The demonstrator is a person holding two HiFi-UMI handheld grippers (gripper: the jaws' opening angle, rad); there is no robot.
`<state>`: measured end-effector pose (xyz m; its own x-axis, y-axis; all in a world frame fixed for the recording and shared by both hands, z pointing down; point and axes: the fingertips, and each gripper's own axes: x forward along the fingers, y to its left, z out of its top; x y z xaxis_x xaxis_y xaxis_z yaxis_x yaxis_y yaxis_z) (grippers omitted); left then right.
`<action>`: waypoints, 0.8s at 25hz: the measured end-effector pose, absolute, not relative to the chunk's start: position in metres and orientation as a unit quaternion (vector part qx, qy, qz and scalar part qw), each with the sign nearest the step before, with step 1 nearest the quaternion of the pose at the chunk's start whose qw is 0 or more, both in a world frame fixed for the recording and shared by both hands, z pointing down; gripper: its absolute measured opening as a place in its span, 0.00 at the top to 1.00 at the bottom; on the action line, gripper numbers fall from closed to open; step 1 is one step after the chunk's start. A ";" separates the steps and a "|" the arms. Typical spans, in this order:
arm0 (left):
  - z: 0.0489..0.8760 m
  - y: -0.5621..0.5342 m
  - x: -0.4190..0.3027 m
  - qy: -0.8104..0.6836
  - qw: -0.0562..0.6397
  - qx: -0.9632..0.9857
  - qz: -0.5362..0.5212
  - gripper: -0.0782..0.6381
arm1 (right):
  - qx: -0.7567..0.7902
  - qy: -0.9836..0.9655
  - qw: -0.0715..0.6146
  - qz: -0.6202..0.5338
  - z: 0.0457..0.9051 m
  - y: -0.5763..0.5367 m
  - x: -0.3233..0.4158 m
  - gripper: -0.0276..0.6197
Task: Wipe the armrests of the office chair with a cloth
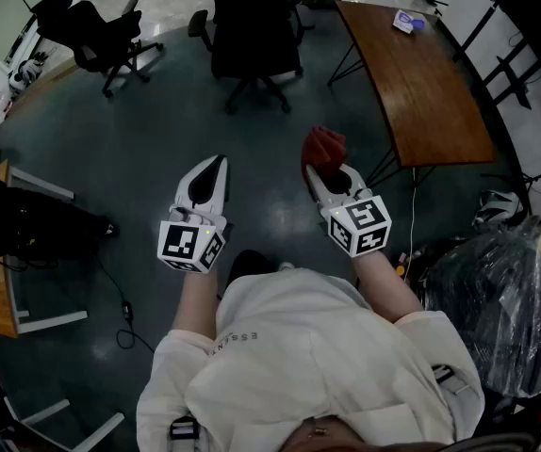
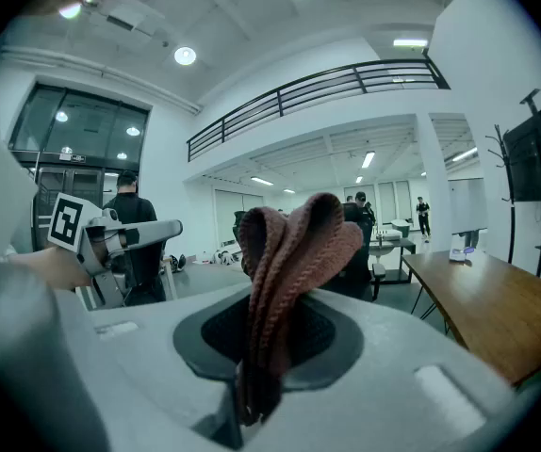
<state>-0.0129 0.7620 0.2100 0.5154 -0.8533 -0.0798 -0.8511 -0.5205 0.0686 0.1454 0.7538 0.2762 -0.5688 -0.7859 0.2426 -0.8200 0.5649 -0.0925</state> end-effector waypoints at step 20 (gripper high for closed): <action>0.234 0.735 -0.007 -0.495 0.041 0.866 -0.048 0.87 | 0.461 -0.876 0.095 0.103 0.295 0.729 0.155 0.88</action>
